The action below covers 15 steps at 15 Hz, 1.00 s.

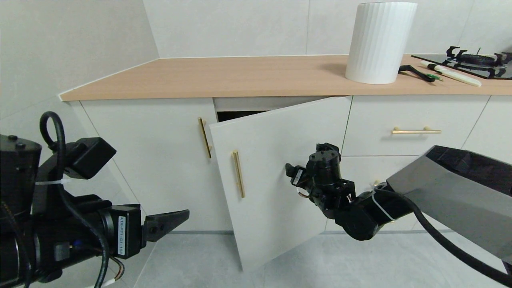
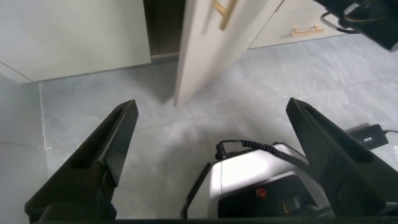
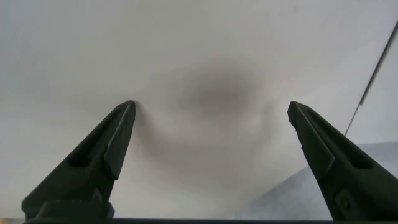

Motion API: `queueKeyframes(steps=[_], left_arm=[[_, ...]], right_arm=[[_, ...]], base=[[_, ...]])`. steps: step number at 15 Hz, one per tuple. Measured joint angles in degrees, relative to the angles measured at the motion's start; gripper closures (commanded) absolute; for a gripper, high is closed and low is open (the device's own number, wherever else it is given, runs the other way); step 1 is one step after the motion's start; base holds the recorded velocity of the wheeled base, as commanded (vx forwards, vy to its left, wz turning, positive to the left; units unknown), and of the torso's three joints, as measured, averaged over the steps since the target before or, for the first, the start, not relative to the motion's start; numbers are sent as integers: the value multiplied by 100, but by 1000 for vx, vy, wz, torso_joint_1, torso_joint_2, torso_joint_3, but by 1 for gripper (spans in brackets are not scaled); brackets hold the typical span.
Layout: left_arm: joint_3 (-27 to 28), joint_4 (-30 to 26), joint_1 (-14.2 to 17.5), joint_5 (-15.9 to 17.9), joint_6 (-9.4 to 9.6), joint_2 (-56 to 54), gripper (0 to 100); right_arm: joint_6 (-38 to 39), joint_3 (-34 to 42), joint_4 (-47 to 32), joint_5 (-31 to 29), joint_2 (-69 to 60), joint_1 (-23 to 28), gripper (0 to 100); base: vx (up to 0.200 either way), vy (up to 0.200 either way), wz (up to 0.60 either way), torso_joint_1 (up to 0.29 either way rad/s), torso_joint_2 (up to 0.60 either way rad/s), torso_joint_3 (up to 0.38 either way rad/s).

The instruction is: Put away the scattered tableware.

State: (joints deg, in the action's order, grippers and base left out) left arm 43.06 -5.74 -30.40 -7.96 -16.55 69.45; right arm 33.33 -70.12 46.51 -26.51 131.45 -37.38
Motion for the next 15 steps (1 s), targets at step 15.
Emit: queueKeyframes(steps=[15], left_arm=[[-15, -16, 1, -13, 24, -7, 0]], right_arm=[[-27, -474, 122, -488, 397, 262, 0]], base=[[53, 0, 0, 0, 1, 1]])
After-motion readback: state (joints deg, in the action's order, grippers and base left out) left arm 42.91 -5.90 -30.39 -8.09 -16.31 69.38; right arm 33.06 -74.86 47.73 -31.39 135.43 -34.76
